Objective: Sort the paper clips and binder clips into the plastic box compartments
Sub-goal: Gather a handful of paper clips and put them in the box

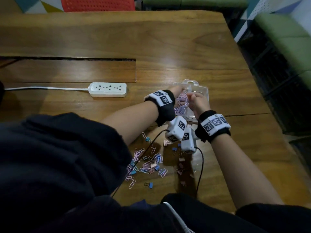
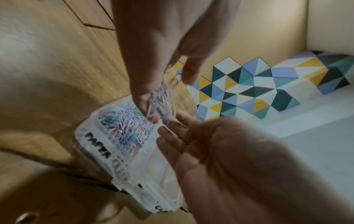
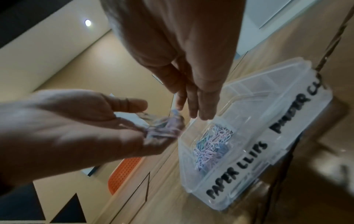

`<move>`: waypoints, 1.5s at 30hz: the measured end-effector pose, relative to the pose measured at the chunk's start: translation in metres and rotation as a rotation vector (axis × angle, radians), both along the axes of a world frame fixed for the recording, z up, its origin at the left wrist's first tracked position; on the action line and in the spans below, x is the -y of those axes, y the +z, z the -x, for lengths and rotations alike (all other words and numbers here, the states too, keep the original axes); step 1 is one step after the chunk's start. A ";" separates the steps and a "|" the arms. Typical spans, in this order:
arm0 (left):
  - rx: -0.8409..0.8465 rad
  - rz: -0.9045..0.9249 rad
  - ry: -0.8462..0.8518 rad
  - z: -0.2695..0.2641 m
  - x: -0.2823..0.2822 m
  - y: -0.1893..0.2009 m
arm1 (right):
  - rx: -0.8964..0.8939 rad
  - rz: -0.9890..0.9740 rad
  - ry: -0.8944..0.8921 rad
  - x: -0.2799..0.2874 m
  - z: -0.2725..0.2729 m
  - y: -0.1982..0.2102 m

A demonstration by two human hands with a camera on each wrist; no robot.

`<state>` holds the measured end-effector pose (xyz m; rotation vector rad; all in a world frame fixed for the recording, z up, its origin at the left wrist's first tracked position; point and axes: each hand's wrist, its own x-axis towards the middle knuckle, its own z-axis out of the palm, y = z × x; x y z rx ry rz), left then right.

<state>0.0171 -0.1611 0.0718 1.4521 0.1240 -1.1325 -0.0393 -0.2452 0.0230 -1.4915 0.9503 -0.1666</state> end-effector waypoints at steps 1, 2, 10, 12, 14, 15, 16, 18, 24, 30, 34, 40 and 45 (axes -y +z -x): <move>0.004 -0.007 0.004 0.000 0.006 -0.001 | 0.031 -0.018 -0.017 0.000 0.006 0.001; 0.024 -0.022 -0.002 -0.001 0.011 -0.006 | 0.055 -0.027 -0.025 -0.001 0.012 0.002; 0.006 0.083 -0.089 0.000 -0.020 -0.019 | 0.045 0.080 0.039 -0.027 0.060 0.004; -0.005 0.152 -0.057 -0.003 -0.041 -0.017 | 0.045 0.100 0.099 -0.041 0.071 0.000; 0.095 0.100 -0.084 -0.004 -0.068 -0.016 | 0.003 0.173 0.219 -0.059 0.081 -0.008; 0.198 0.020 -0.135 -0.005 -0.083 -0.018 | -0.022 0.213 0.290 -0.069 0.085 -0.012; 0.326 -0.084 -0.212 -0.004 -0.100 -0.020 | -0.052 0.244 0.363 -0.079 0.088 -0.015; 0.627 -0.357 -0.432 -0.001 -0.133 -0.032 | -0.135 0.307 0.521 -0.101 0.093 -0.020; 0.956 -0.782 -0.836 0.017 -0.186 -0.069 | -0.316 0.597 0.759 -0.142 0.081 -0.030; 1.094 -0.689 -0.909 0.028 -0.171 -0.075 | -0.300 0.651 0.742 -0.150 0.075 -0.039; 1.245 -0.699 -0.978 0.039 -0.159 -0.080 | -0.263 0.632 0.676 -0.141 0.085 -0.039; 1.306 -0.668 -1.005 0.066 -0.161 -0.088 | -0.296 0.590 0.672 -0.136 0.095 -0.042; 1.213 -0.661 -0.932 0.069 -0.163 -0.086 | -0.320 0.605 0.608 -0.142 0.084 -0.040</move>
